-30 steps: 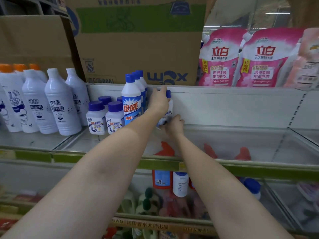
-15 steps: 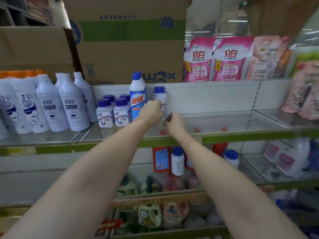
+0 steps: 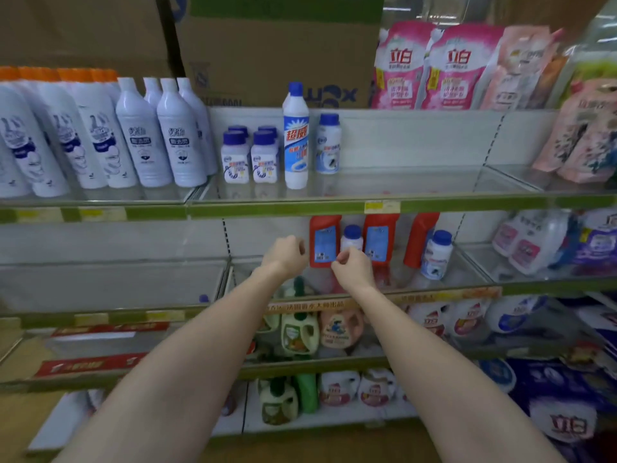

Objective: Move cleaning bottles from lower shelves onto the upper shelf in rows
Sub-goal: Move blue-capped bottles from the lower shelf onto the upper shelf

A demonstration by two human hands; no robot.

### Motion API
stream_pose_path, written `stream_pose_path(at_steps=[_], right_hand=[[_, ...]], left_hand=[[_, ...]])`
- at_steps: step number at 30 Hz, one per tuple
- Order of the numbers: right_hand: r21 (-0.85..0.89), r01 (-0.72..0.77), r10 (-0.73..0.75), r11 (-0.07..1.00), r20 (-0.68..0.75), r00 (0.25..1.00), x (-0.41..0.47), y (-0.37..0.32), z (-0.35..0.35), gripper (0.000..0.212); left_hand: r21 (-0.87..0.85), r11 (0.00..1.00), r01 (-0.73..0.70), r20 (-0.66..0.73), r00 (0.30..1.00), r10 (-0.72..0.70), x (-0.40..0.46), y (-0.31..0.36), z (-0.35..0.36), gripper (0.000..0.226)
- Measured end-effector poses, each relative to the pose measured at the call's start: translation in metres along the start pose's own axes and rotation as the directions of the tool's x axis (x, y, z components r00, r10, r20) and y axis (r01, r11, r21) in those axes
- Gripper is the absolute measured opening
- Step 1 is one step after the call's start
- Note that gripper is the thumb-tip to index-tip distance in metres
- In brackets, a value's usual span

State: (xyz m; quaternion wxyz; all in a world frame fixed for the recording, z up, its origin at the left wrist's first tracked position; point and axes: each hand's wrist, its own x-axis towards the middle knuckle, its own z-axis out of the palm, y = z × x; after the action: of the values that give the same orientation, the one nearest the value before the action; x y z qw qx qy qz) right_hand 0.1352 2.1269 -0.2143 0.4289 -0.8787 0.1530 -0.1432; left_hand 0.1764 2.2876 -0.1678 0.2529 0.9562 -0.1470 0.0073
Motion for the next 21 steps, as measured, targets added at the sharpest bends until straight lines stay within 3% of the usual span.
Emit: stream_pose_path(at_steps=[7,12,18,21], right_hand=[[0.034,-0.086,0.087,0.996,-0.012,0.996,-0.029,0.043,0.009,0.01],[0.054,-0.118,0.12,0.992,-0.046,0.992,-0.021,0.069,0.006,0.018],[0.088,-0.155,0.159,0.984,-0.034,0.987,0.029,0.1,0.005,0.017],[0.131,-0.203,0.2,0.97,0.037,0.979,0.066,0.118,0.008,0.018]], left_hand=[[-0.191,0.981,0.026,-0.029,0.999,-0.032,-0.028,-0.01,0.047,0.012],[-0.238,0.97,0.05,-0.031,0.998,-0.059,-0.022,-0.003,0.082,0.01],[-0.312,0.939,0.143,0.024,0.989,-0.143,0.015,0.006,0.127,0.018],[-0.43,0.874,0.225,0.078,0.974,-0.213,0.044,0.013,0.145,0.021]])
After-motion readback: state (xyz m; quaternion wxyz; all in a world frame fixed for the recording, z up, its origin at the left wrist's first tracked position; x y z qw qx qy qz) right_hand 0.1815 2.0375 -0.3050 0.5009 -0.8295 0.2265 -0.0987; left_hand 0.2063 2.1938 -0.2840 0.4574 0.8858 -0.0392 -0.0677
